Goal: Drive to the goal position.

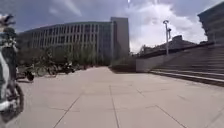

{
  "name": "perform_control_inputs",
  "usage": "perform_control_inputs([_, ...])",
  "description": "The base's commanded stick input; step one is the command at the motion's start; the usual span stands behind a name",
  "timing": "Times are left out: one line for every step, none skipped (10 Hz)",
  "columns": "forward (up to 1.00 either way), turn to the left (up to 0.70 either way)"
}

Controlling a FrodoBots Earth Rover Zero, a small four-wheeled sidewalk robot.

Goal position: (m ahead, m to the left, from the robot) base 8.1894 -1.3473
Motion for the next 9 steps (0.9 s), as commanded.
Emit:
perform_control_inputs([0.7, 0.0])
perform_control_inputs([0.7, 0.0])
perform_control_inputs([0.7, 0.02])
perform_control_inputs([0.7, 0.05])
perform_control_inputs([0.7, 0.08])
perform_control_inputs([0.7, 0.07])
perform_control_inputs([0.7, 0.0])
perform_control_inputs([0.7, 0.0])
perform_control_inputs([0.7, 0.0])
